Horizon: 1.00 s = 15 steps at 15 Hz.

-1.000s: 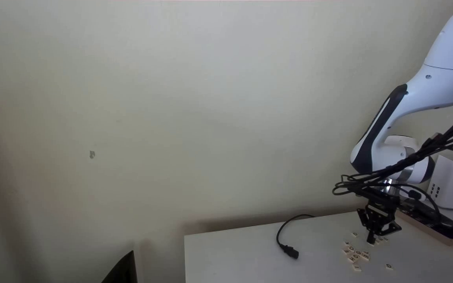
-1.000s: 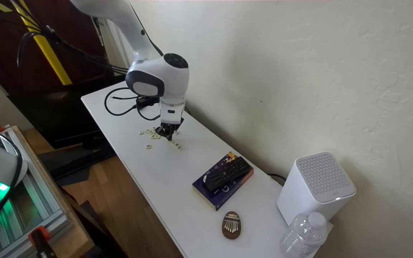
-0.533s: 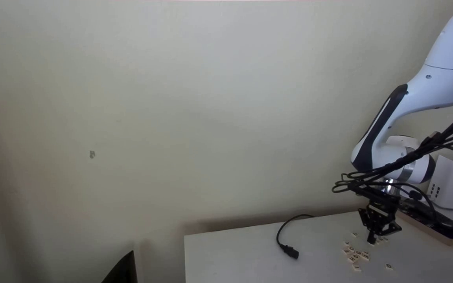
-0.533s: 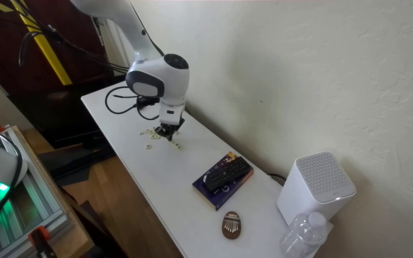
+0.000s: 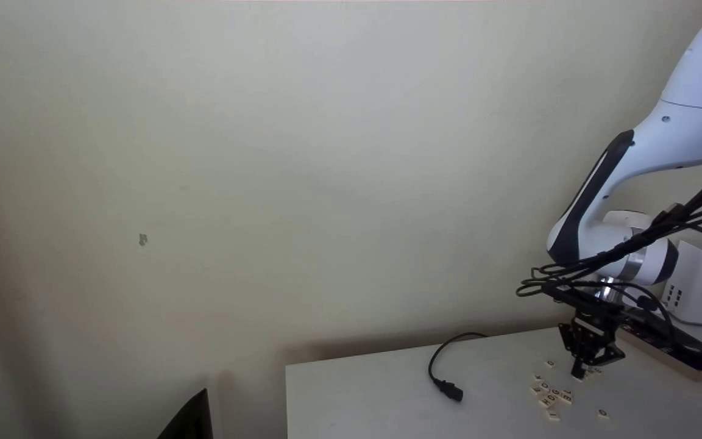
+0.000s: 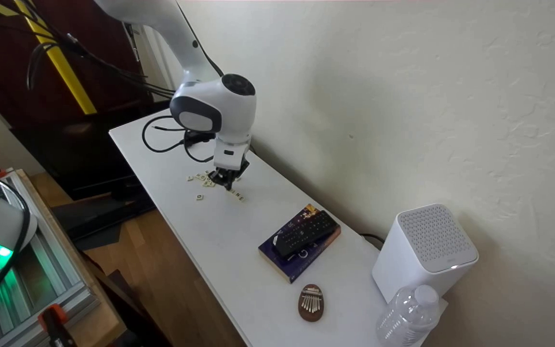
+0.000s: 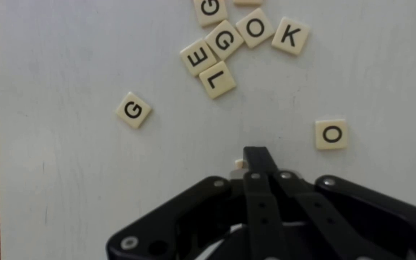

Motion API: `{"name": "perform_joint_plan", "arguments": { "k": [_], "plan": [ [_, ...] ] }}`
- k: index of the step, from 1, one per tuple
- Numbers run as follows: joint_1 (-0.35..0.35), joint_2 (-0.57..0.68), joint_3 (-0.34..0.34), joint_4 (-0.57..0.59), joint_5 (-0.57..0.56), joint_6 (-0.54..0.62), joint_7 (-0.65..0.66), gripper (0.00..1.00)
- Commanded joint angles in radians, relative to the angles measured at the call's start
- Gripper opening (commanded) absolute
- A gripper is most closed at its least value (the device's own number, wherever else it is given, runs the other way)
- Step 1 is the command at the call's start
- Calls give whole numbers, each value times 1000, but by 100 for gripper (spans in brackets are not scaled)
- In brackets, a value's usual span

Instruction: Line up the blocks on the table

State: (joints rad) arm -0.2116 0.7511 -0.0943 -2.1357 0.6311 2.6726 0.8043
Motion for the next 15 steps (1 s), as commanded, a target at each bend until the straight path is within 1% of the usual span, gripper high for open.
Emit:
{"name": "perform_joint_plan", "arguments": {
  "k": [1,8,15],
  "plan": [
    [-9,28,0,33,41,-21,7,0],
    [-9,34,-3,42,71,-39,9,0],
    [-11,-3,-3,17,66,-55,-9,0]
  ]
}}
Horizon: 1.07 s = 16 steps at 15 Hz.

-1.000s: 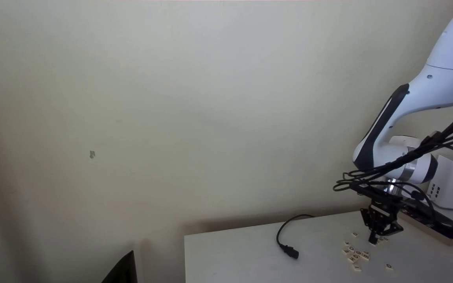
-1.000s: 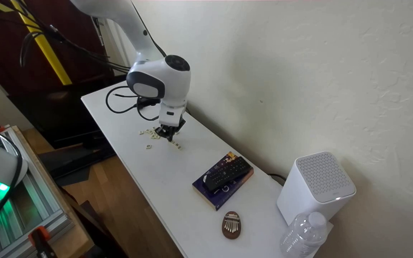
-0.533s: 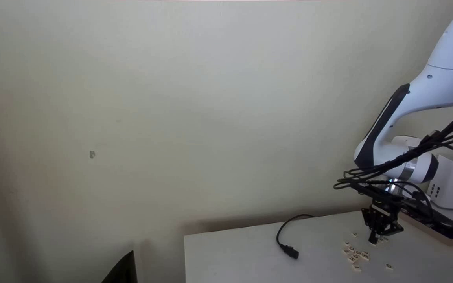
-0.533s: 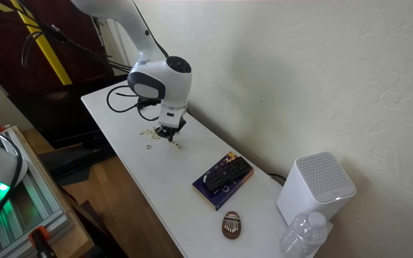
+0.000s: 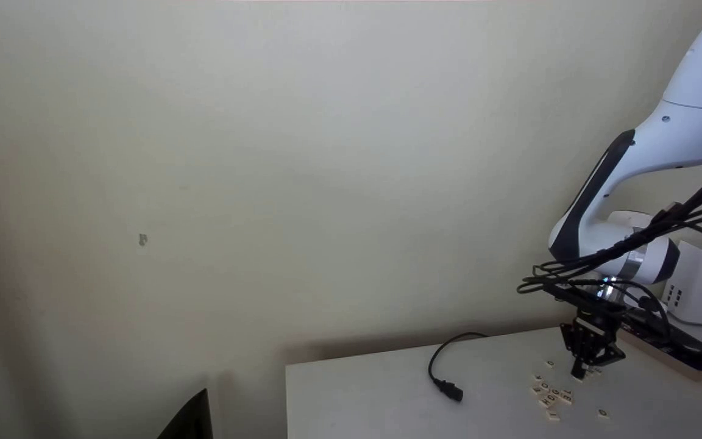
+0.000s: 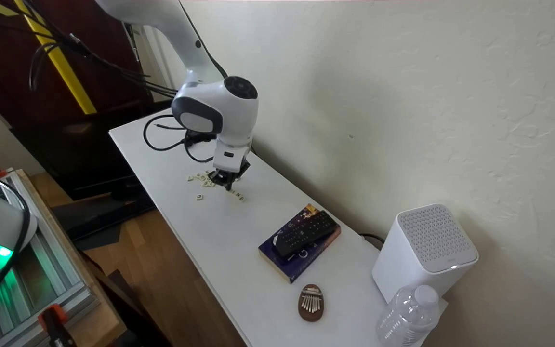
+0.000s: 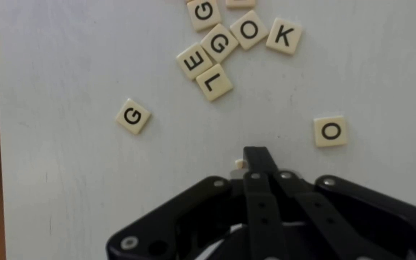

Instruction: Line up the blocks on the table

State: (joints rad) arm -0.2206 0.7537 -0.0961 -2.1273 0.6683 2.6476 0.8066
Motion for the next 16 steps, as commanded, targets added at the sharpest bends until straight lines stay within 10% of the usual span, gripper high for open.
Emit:
{"name": "perform_joint_plan", "arguments": {
  "k": [1,16],
  "plan": [
    [-1,-9,-1,5,28,-34,-12,0],
    [-8,-96,2,-55,5,2,-191,0]
  ]
}}
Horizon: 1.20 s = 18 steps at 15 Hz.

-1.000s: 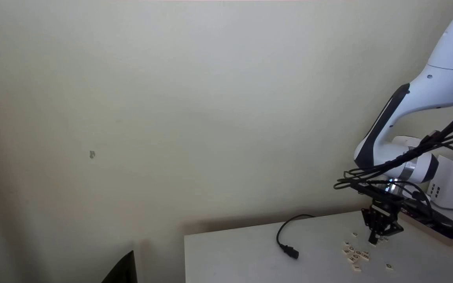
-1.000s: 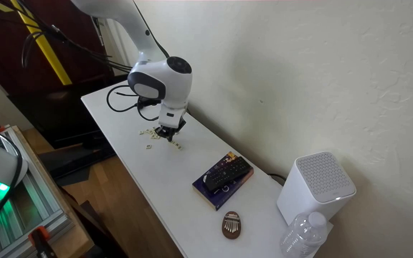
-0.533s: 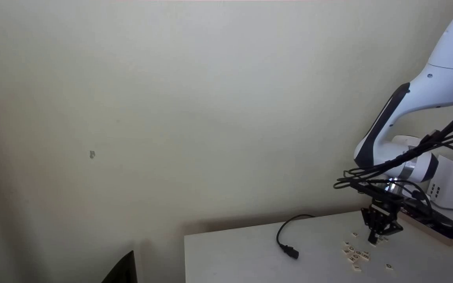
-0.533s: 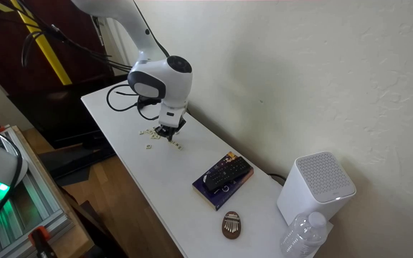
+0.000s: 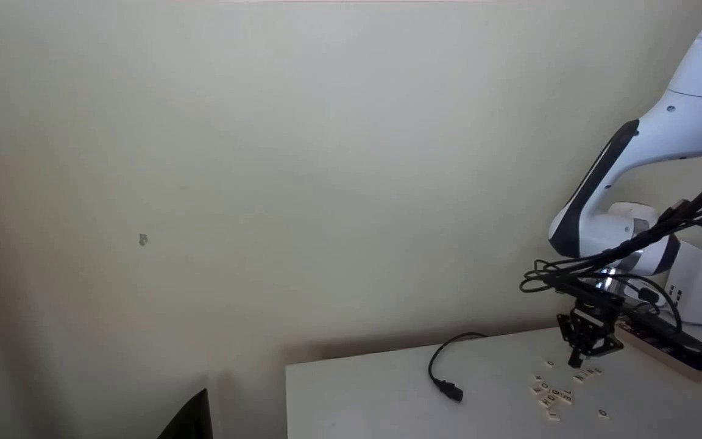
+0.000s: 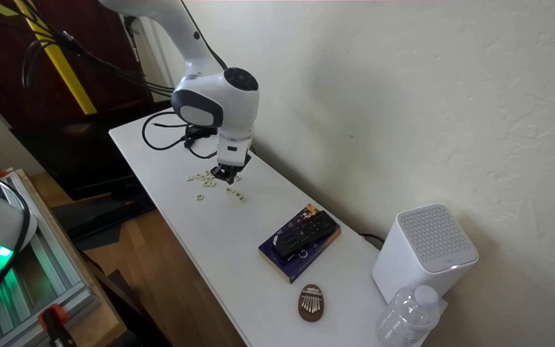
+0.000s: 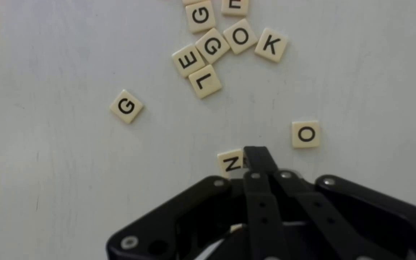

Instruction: Line up the blocks on the table

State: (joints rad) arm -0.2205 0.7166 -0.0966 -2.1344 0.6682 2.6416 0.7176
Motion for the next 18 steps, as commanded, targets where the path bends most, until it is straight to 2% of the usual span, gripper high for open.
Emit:
{"name": "perform_joint_plan", "arguments": {
  "k": [1,6,15,16,18],
  "plan": [
    [-5,-73,-1,-59,-4,8,-143,0],
    [21,-140,-37,-115,-80,11,-349,0],
    [28,-243,-67,-210,-353,24,-571,0],
    [26,-249,-69,-216,-377,31,-589,26],
    [23,-269,-73,-236,-420,49,-623,33]
  ]
}}
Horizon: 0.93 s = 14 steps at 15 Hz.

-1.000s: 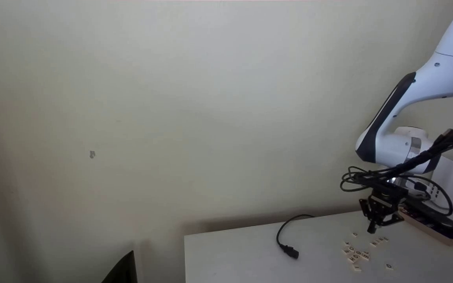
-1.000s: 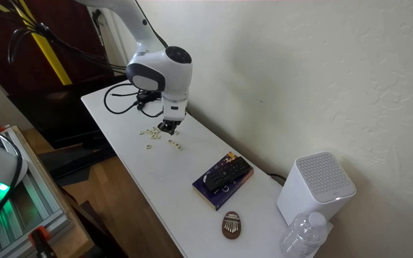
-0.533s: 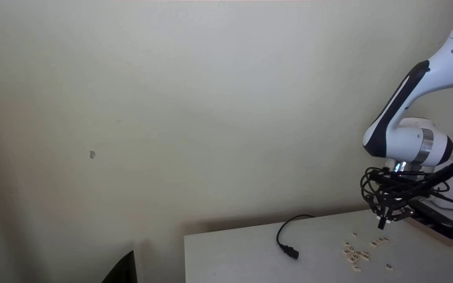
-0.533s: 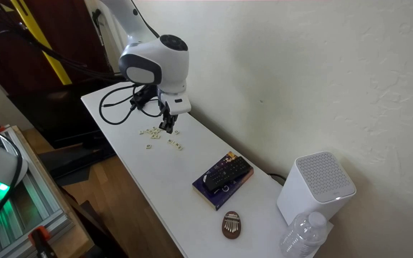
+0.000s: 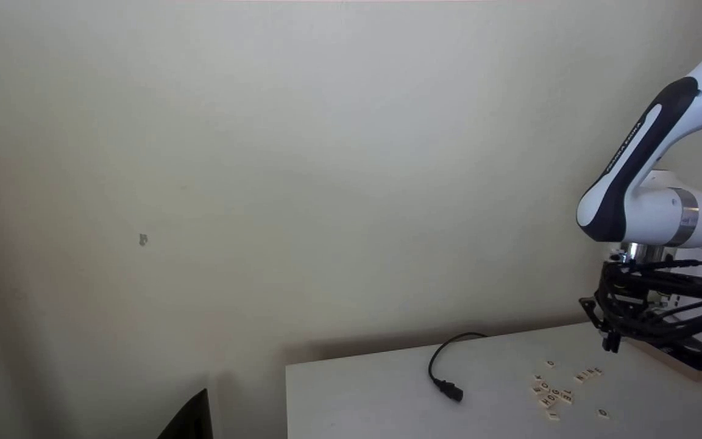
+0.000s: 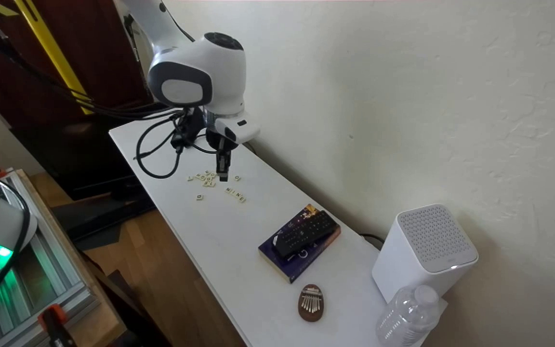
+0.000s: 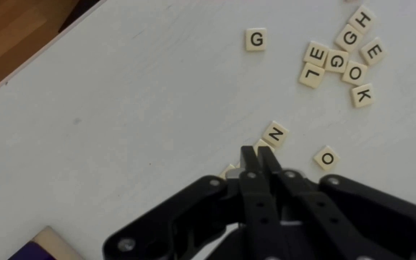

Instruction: Line up the blocks on the table

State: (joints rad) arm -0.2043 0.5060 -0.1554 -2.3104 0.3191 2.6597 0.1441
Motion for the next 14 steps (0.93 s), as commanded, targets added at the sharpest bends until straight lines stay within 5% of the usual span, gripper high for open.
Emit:
{"name": "perform_joint_plan", "arguments": {
  "k": [1,9,14],
  "plan": [
    [2,-70,-12,-69,-87,38,-69,40],
    [-18,-136,1,-119,-142,54,-201,96],
    [-17,-169,-7,-142,-179,45,-250,100]
  ]
}}
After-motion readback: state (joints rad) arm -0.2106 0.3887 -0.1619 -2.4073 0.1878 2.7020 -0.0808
